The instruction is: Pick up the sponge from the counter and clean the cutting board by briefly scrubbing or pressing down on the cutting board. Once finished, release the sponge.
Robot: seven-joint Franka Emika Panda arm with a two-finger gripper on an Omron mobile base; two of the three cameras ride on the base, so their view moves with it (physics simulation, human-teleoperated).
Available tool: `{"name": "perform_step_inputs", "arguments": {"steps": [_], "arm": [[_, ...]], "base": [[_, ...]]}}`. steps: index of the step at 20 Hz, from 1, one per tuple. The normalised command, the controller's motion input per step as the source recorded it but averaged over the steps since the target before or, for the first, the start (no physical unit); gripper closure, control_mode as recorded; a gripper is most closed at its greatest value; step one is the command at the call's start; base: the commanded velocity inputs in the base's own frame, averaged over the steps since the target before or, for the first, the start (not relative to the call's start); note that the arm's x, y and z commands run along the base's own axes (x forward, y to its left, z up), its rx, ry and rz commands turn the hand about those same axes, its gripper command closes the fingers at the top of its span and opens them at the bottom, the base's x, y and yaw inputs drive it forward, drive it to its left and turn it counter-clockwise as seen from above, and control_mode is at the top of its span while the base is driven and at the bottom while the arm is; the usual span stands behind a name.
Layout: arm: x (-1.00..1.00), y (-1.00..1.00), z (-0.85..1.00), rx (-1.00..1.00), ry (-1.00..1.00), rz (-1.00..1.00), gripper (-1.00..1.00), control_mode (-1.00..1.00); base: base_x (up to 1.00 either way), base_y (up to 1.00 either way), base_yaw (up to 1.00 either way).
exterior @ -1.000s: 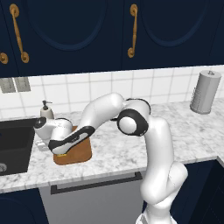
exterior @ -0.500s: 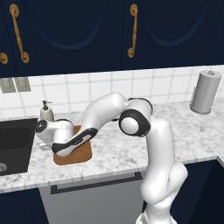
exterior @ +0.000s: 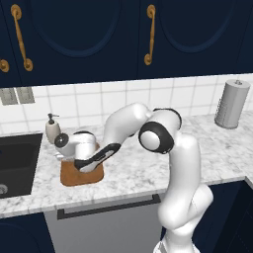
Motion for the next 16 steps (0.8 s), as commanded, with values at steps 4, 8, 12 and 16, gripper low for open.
{"name": "perform_step_inputs", "arguments": {"steps": [4, 8, 12, 16], "arm": [[0.37, -0.34, 0.00, 0.06, 0.00, 0.00, 1.00, -1.00], [0.14, -0.14, 0.00, 0.04, 0.05, 0.00, 1.00, -1.00], [0.09, -0.01, -0.08, 0.00, -0.03, 0.00, 1.00, -1.00], [-0.56, 0.00, -0.18, 0.00, 0.01, 0.00, 1.00, -1.00]], "base": [[0.00, 0.00, 0.00], [0.00, 0.00, 0.00], [0.00, 0.00, 0.00], [0.00, 0.00, 0.00]]}}
